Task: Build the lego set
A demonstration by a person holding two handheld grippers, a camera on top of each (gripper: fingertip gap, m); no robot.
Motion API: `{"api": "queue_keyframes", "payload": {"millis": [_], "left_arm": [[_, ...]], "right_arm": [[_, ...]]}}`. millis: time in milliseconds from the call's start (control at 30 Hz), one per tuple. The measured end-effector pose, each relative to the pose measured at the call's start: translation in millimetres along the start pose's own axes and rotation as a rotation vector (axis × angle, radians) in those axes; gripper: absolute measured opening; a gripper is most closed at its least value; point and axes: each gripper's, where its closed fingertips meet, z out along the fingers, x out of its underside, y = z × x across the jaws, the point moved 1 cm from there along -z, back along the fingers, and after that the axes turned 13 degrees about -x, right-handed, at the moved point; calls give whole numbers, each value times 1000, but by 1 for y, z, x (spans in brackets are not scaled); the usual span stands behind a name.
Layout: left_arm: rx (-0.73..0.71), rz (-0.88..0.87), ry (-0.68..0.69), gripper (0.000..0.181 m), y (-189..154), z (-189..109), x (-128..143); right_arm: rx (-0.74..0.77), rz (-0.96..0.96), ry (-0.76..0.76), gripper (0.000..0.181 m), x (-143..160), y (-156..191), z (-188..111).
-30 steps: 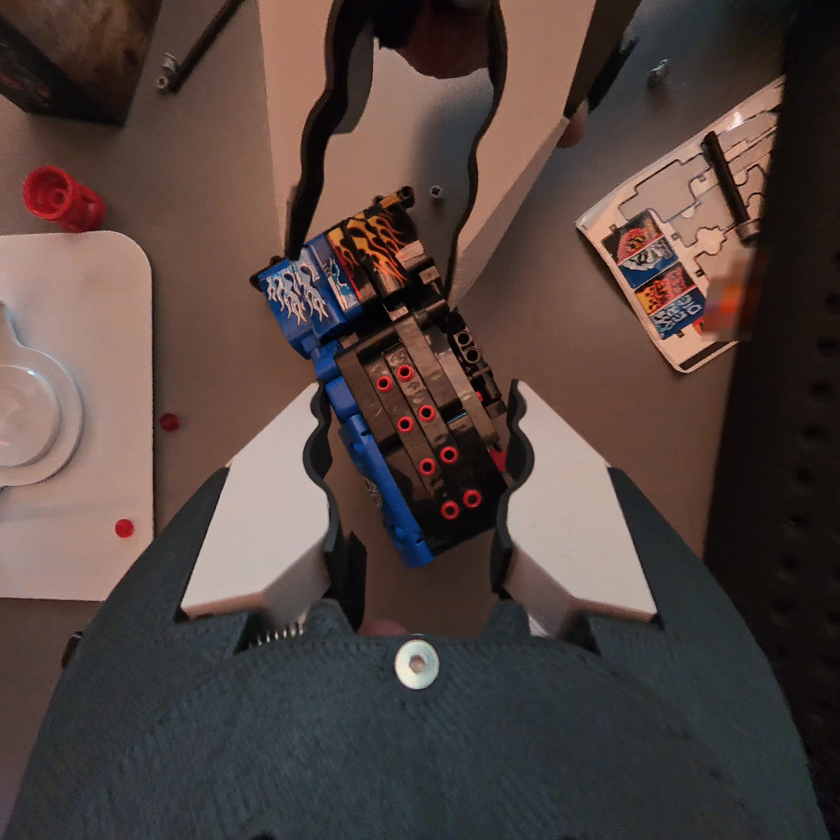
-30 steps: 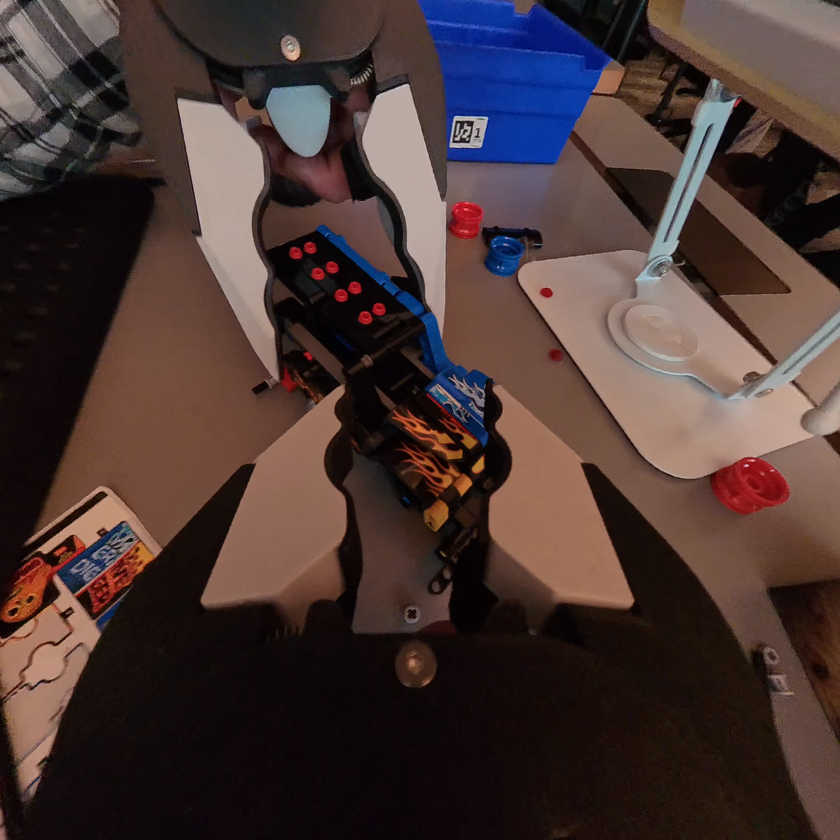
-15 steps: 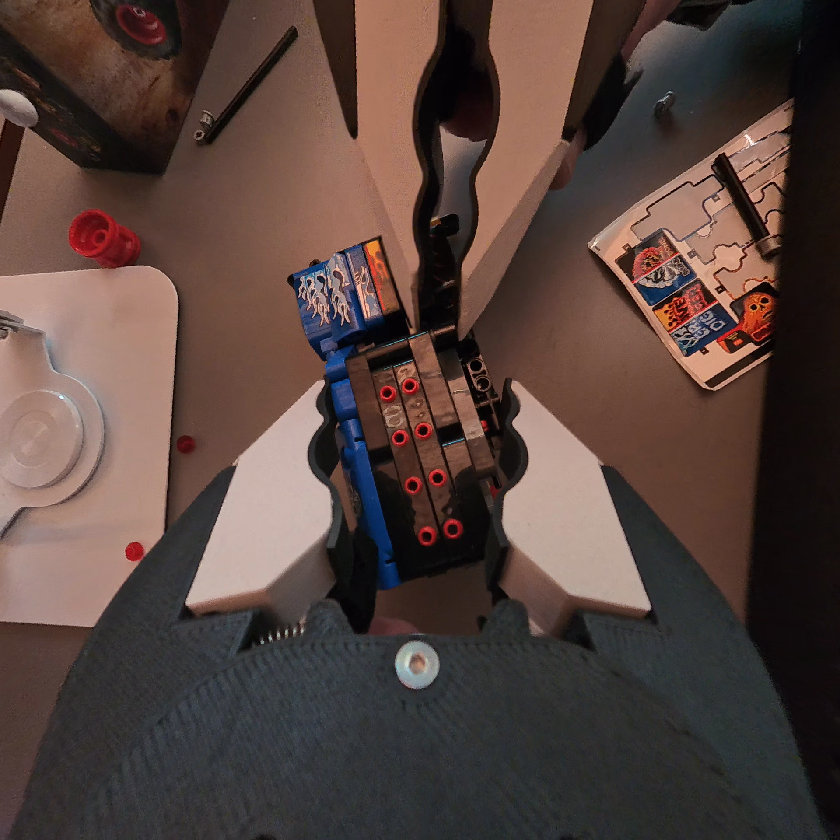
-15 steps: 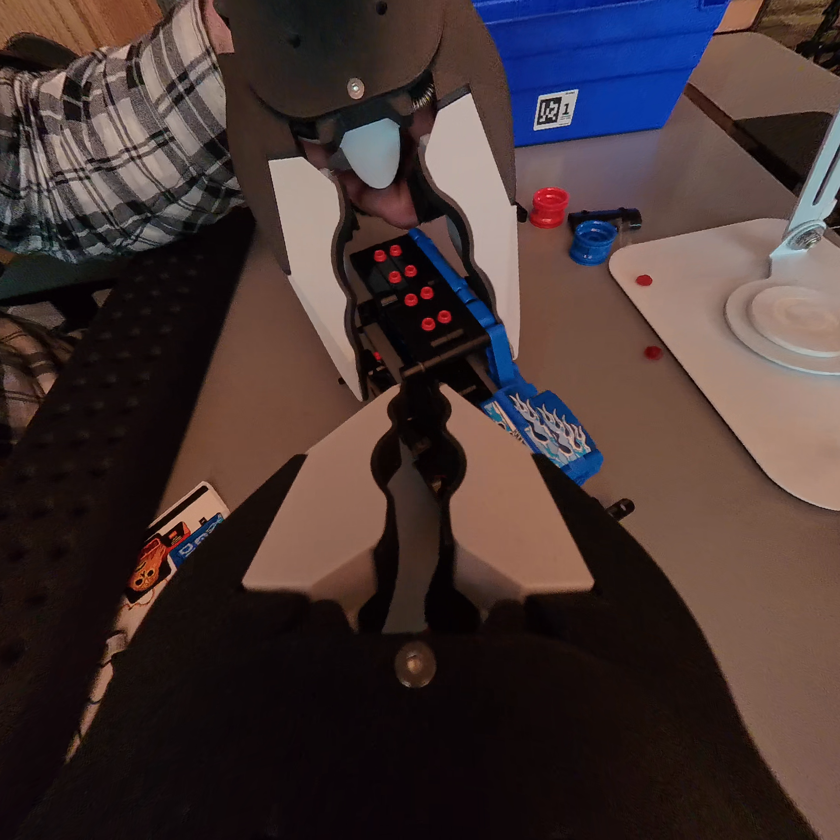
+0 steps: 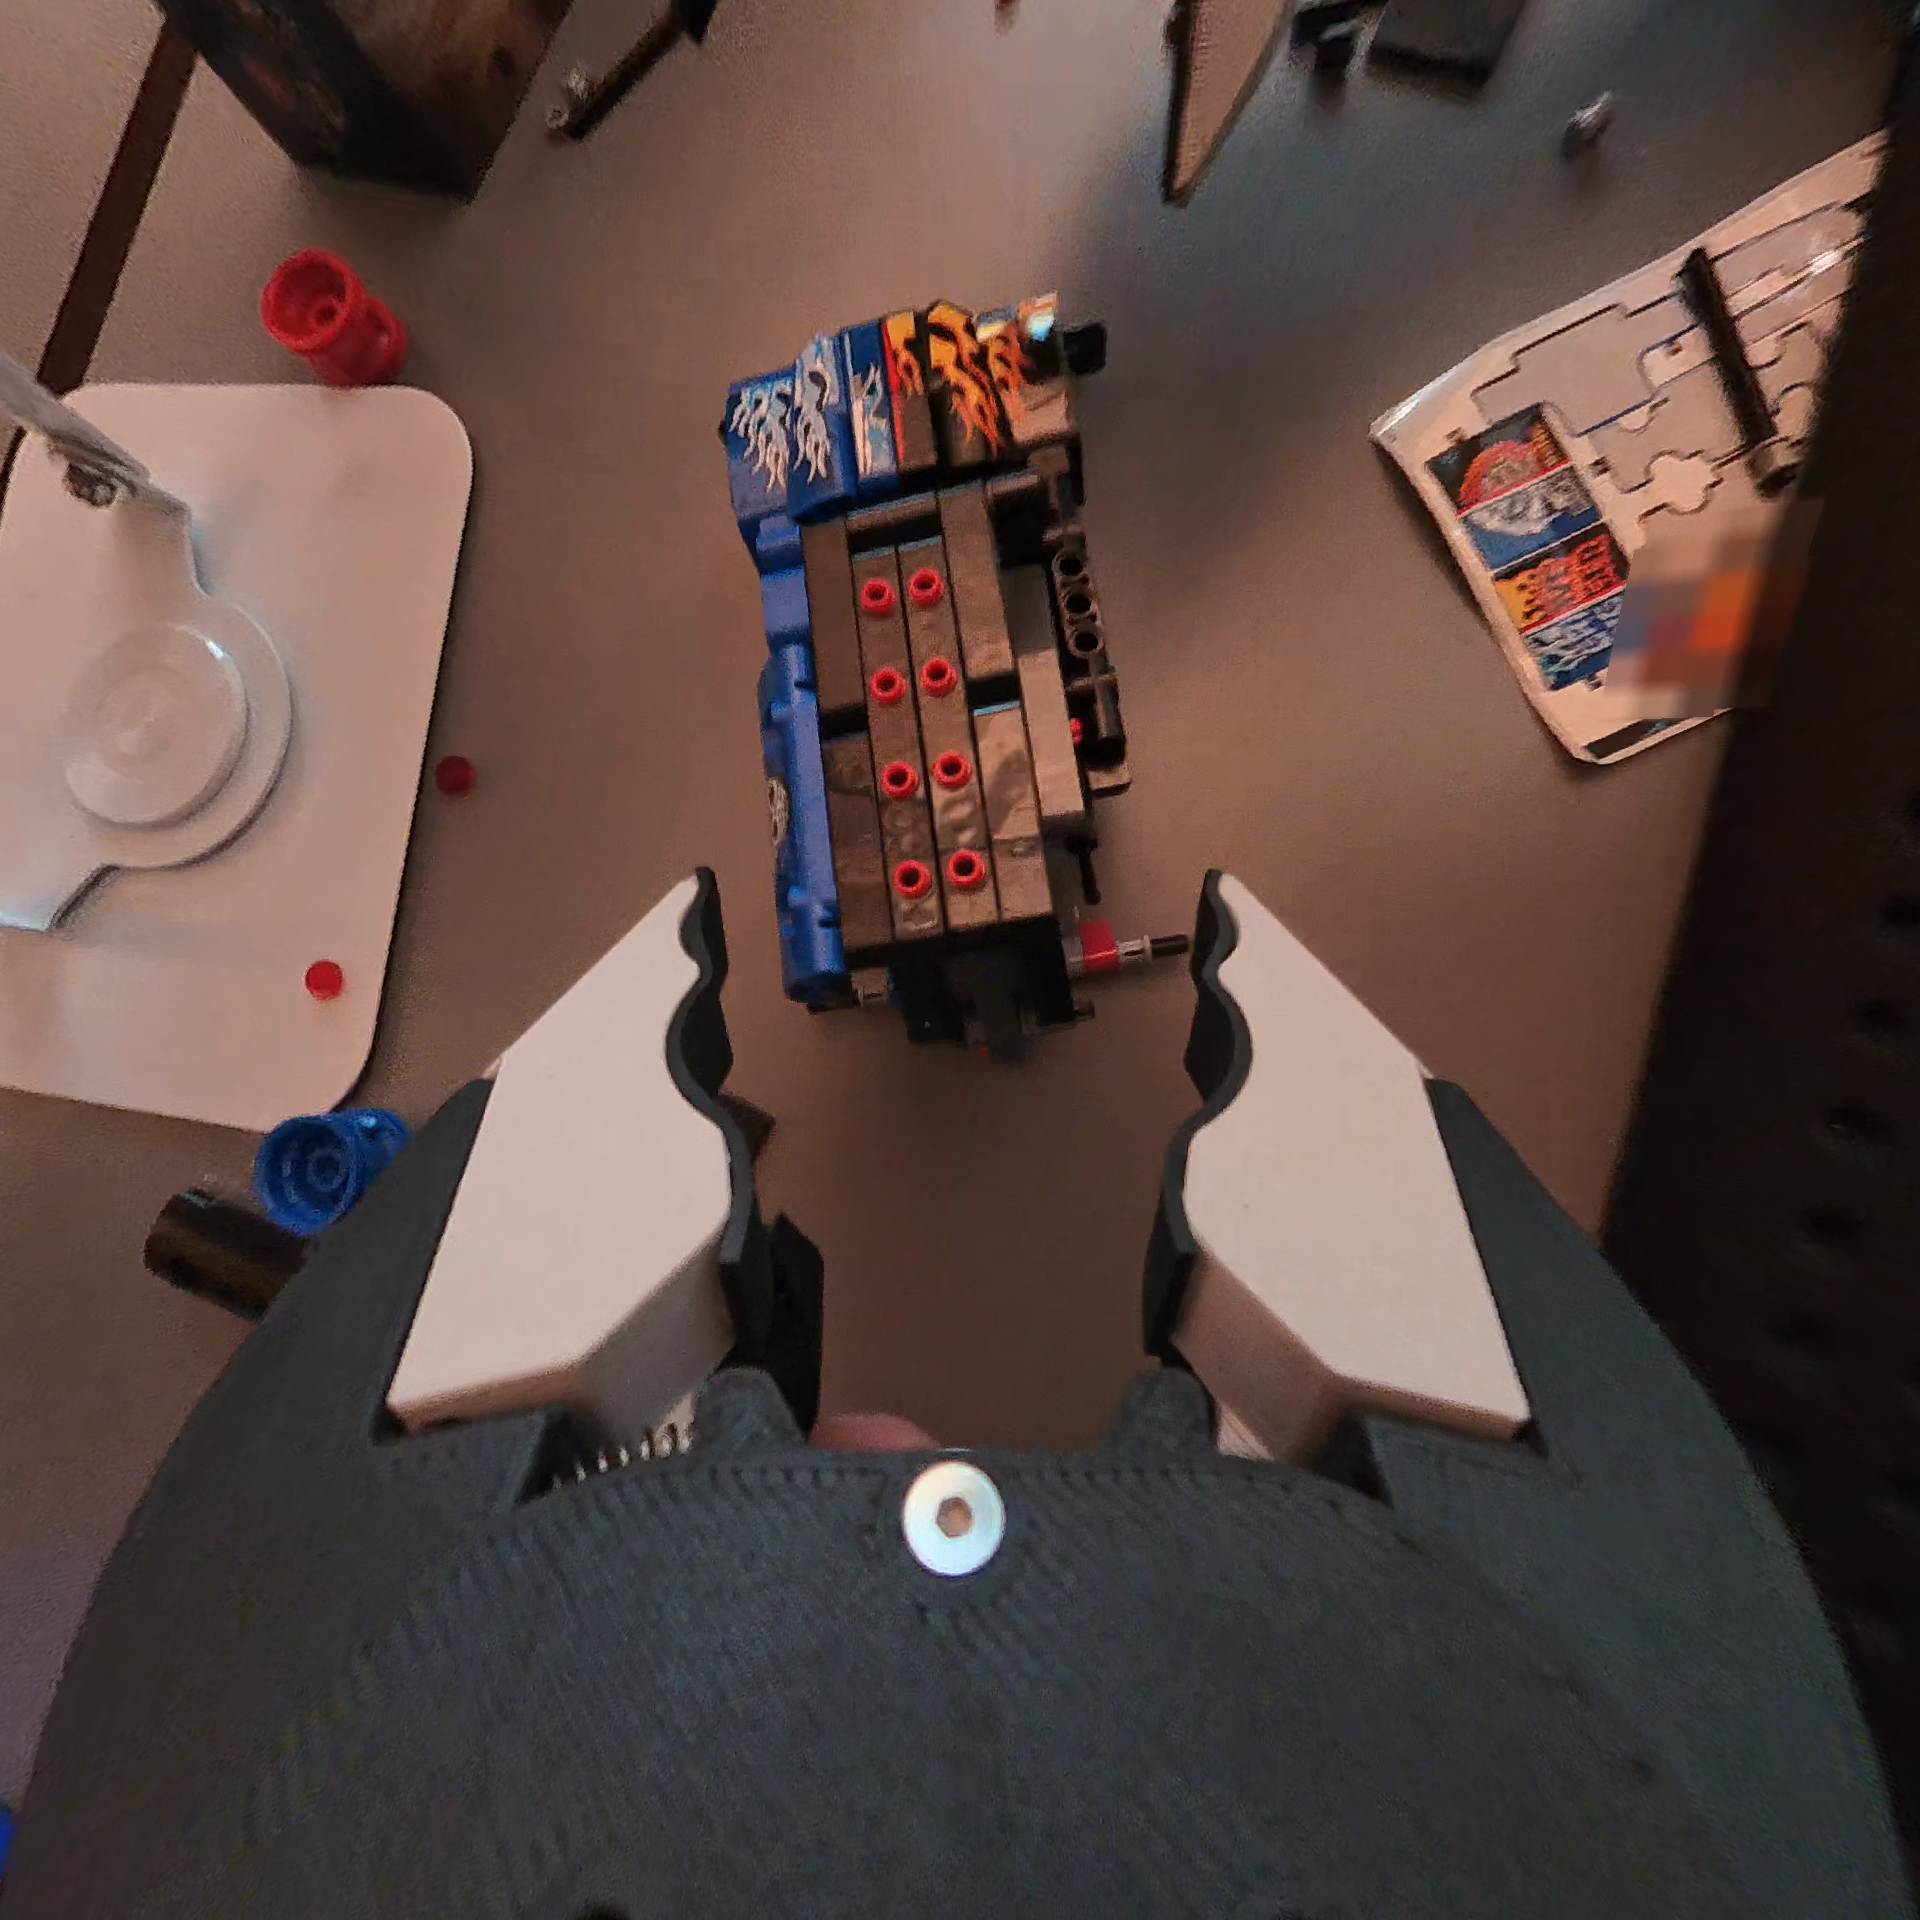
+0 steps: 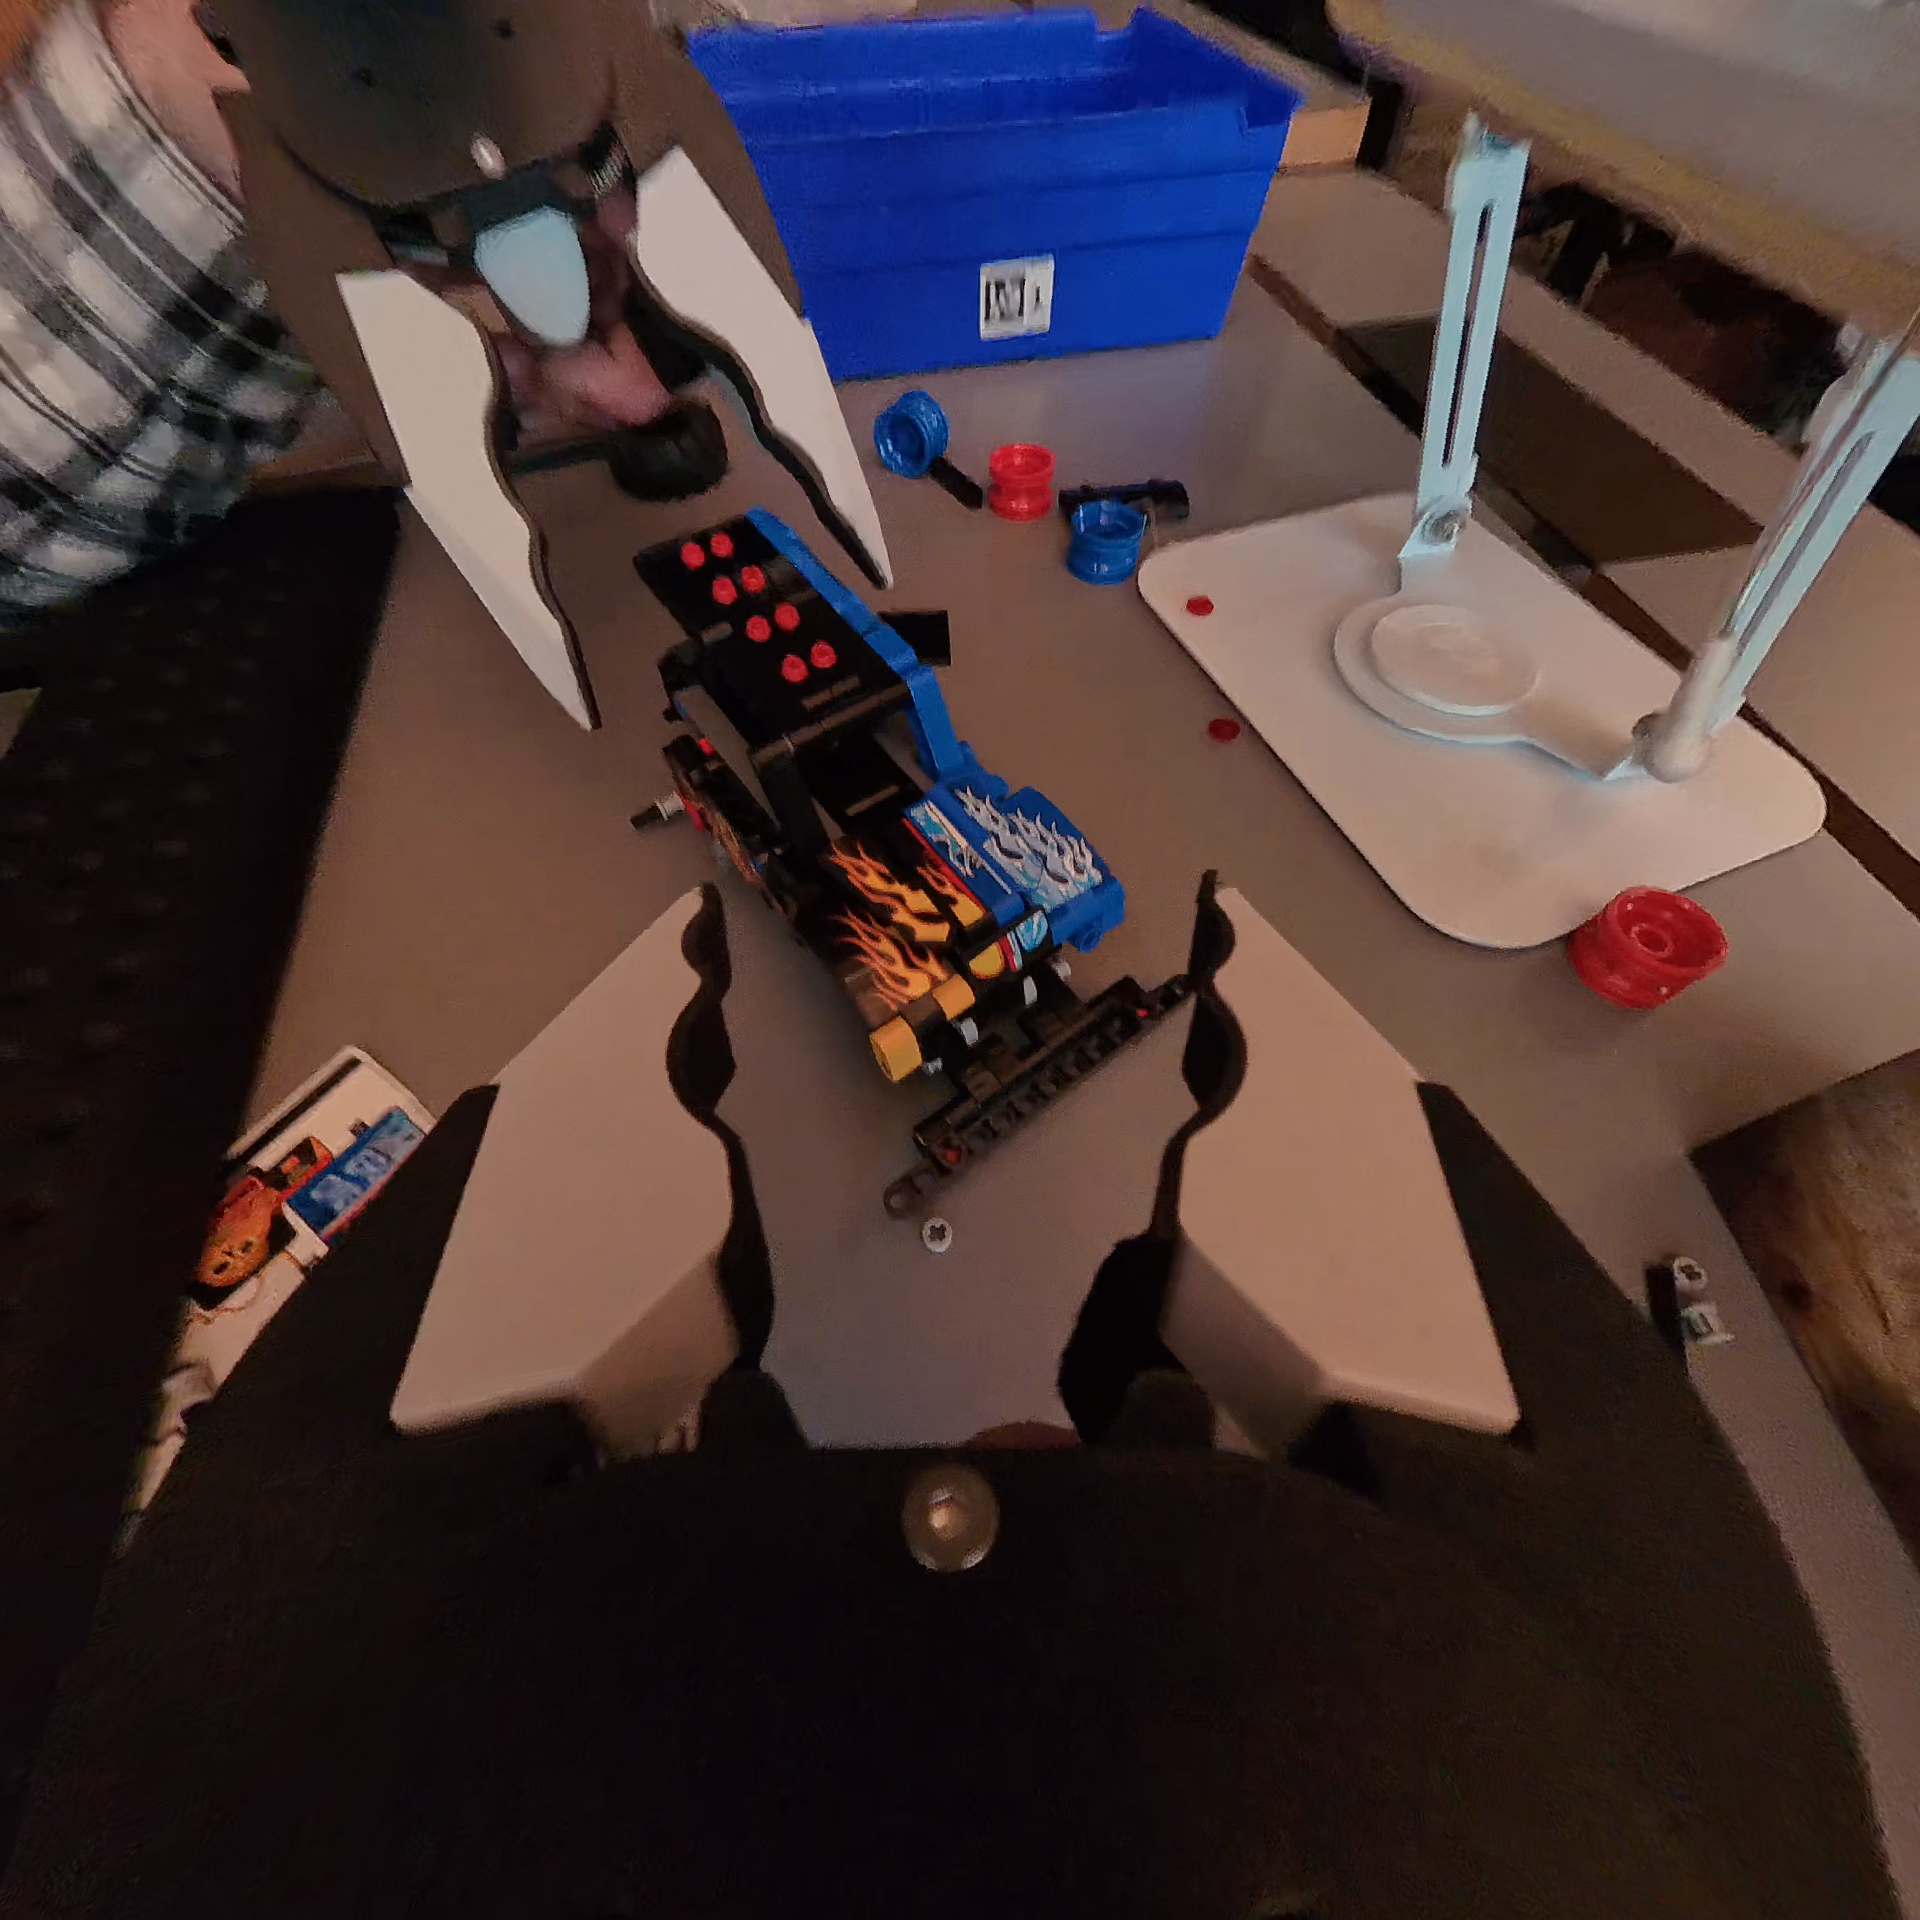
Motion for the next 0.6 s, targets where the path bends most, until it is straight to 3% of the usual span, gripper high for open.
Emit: {"api": "queue_keyframes", "payload": {"millis": [67,133,267,300,400,467,600], "left_arm": [[-59,3,8,83,3,6,5],[-90,-8,-16,62,3,10,5],[-104,-29,-19,60,10,9,9],[-118,-41,-17,66,15,6,11],[-113,-78,-60,70,18,-7,11],[-107,-85,-85,66,16,-10,8],[-125,-82,-105,59,16,-8,5]], "right_arm": [[7,-4,50,90,10,-1,6],[-5,-7,73,91,14,1,15],[9,-39,130,84,21,2,26],[15,-36,118,79,19,1,23],[4,-43,28,42,4,5,4],[-47,-65,-27,0,-6,16,-9],[-30,-26,-16,0,-6,20,-26]]}}
